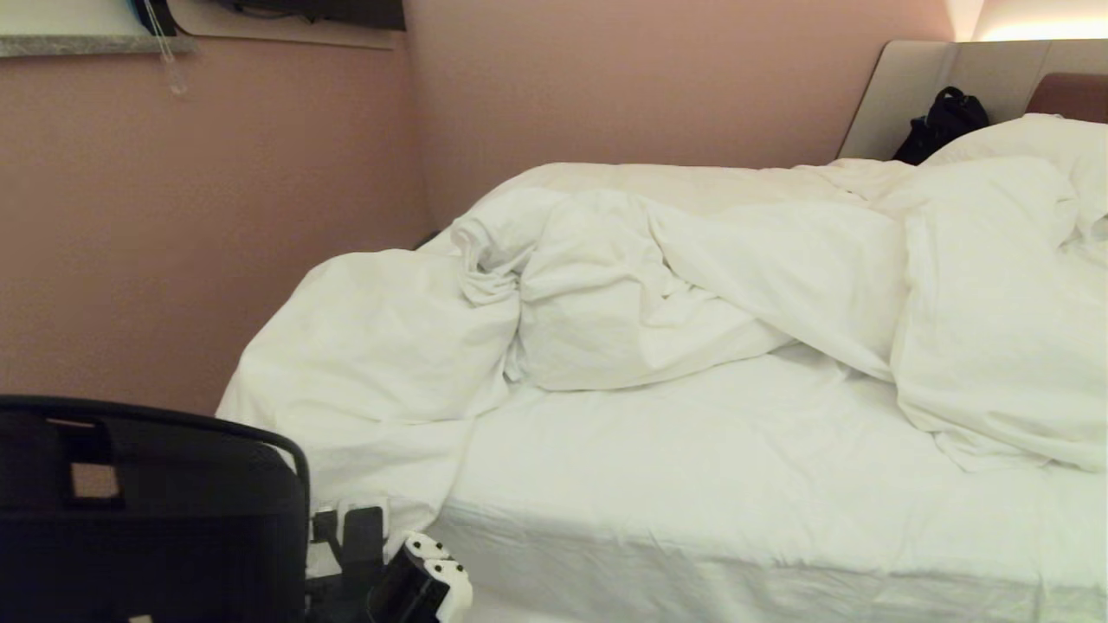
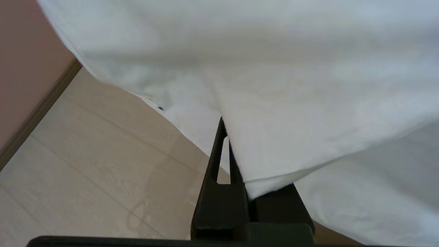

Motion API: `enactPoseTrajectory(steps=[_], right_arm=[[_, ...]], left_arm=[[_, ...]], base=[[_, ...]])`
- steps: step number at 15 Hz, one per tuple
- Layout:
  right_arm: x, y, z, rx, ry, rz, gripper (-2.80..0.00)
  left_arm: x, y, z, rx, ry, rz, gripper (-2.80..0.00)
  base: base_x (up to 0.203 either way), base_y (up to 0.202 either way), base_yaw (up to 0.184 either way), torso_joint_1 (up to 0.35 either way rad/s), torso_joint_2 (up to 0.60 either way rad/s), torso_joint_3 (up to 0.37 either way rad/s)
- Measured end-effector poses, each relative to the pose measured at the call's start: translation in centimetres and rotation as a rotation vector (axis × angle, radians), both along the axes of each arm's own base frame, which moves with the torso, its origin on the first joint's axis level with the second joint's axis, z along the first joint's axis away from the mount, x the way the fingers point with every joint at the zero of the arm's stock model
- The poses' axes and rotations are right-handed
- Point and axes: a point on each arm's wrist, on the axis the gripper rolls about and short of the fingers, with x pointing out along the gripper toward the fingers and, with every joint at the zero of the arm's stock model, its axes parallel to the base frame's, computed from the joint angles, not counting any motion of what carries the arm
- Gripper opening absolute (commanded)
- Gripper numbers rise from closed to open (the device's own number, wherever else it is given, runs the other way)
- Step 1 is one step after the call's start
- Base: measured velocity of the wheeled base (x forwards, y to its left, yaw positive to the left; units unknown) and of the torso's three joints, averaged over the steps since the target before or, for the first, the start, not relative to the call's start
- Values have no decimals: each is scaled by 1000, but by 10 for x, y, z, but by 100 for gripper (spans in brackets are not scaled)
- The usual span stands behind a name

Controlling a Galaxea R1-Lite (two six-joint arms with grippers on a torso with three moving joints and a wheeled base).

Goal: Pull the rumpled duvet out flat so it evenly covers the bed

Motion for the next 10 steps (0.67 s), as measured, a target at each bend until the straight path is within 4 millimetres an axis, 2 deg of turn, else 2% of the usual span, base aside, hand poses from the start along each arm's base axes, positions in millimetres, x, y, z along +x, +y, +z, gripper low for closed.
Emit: enactPoseTrajectory(steps=[6, 10], right_arm=[[0, 0, 0, 0, 1, 0, -280], [0, 0, 0, 0, 0, 0, -280]], left_arm=[[-21, 22, 43, -5, -66, -29, -280], [-29, 57, 78, -4, -143, 40, -280]], base=[[0, 0, 0, 0, 0, 0], [0, 0, 0, 0, 0, 0]])
